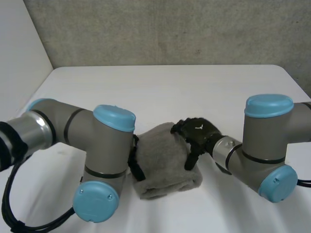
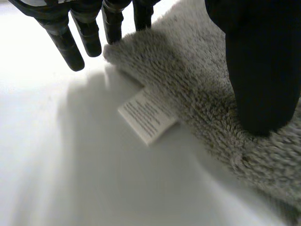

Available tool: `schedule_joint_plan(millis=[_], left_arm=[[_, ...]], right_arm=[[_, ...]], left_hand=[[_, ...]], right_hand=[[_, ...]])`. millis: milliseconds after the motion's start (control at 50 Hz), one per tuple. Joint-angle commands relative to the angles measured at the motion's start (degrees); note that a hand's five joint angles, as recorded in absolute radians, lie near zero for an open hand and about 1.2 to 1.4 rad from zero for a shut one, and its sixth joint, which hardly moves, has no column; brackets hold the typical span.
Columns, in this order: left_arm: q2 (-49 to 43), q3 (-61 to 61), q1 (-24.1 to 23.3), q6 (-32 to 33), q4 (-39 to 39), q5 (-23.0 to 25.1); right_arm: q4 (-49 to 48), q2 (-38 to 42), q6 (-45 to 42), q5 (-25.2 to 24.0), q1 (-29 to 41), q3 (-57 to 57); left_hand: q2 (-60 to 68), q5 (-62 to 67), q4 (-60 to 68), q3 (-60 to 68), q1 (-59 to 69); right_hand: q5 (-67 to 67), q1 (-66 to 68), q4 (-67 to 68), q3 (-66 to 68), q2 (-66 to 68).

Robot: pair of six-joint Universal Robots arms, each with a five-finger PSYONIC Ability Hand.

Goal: Fold the towel.

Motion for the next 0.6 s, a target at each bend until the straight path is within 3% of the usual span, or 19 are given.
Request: schedule_joint_plan(millis=[20,100,240,320,380,600], left_arm=[[8.4,0.2,0.8,-0.1,0.2,1.2],[18.0,1.0,3.6,-0.1,0.0,4.8],[30.8,3.7,11.3,0.1,-1.8,12.7],[37.0,5.1,19.3,0.4,-6.5,17.9],[38.7,5.3,21.8,0.3,-9.4,20.7],[39.4,1.3,21.7,0.1,-9.8,21.8]], right_arm=[[-0.2,-9.6,-1.7,3.8,-0.4,-1.7],[-0.1,-14.1,-0.9,5.0,-0.5,-3.8],[0.5,-23.0,4.6,14.8,-1.4,-8.9],[1.6,-26.0,4.6,16.5,-2.9,-9.1],[1.9,-27.1,4.9,16.4,-3.7,-8.9],[4.8,-27.1,4.6,16.1,-3.5,-8.2]], left_hand=[[1.2,-1.3,0.6,0.7,1.2],[1.6,-1.0,1.0,1.1,1.6],[2.4,-0.2,1.8,1.9,2.4],[2.6,0.0,2.0,2.1,2.6],[2.6,0.0,2.0,2.1,2.6],[2.4,-0.2,1.8,1.9,2.4]], right_hand=[[-3.3,-2.5,-3.5,-2.3,-3.2],[-3.3,-2.5,-3.5,-2.3,-3.2],[-3.3,-2.5,-3.5,-2.3,-3.2],[-3.3,-2.5,-3.5,-2.3,-3.2],[-3.3,-2.5,-3.5,-2.3,-3.2],[-3.3,-2.5,-3.5,-2.3,-3.2]])
